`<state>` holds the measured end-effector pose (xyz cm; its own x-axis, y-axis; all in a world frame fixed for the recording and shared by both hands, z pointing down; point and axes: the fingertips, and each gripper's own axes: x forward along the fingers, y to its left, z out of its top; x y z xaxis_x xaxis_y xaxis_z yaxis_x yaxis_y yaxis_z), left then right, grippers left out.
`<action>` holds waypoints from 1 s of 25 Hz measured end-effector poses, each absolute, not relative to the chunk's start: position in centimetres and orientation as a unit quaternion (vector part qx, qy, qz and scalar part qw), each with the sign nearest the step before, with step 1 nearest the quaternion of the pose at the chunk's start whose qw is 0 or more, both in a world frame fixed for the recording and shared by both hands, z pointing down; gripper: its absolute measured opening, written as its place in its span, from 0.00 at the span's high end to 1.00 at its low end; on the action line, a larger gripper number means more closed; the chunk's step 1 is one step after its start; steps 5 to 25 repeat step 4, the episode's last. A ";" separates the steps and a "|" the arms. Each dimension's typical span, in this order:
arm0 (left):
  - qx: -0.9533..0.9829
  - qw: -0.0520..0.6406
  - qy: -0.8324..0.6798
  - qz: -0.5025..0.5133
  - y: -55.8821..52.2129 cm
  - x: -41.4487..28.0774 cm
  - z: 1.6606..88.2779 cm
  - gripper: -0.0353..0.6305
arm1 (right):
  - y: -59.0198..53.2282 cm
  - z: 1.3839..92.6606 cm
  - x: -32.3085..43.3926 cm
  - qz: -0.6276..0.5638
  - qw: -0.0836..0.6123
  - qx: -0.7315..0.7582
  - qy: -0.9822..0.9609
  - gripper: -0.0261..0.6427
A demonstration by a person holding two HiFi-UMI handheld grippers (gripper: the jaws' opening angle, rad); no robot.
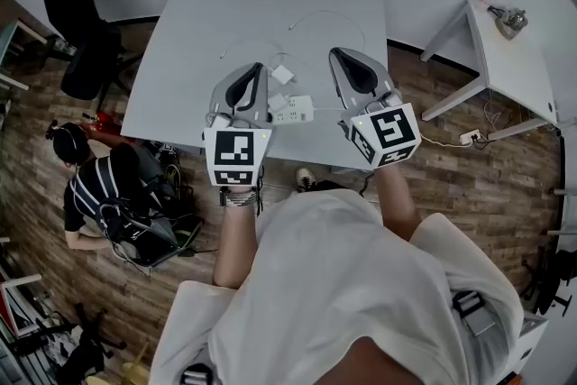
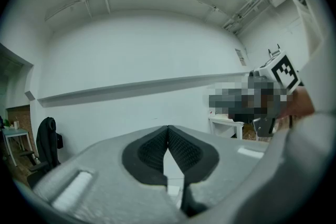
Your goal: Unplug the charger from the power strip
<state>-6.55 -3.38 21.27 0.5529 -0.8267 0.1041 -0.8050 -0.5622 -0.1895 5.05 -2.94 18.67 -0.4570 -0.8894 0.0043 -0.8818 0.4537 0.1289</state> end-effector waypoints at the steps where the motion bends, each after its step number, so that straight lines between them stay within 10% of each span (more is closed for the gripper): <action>1: -0.878 0.060 0.466 -0.089 -3.4 -6.7 21.1 0.94 | -2.9 18.6 5.1 -0.055 0.035 0.521 -0.851 0.96; 25: -0.876 0.059 0.471 -0.086 -3.6 -7.2 20.7 0.94 | -2.7 18.5 5.1 -0.057 0.034 0.522 -0.850 0.96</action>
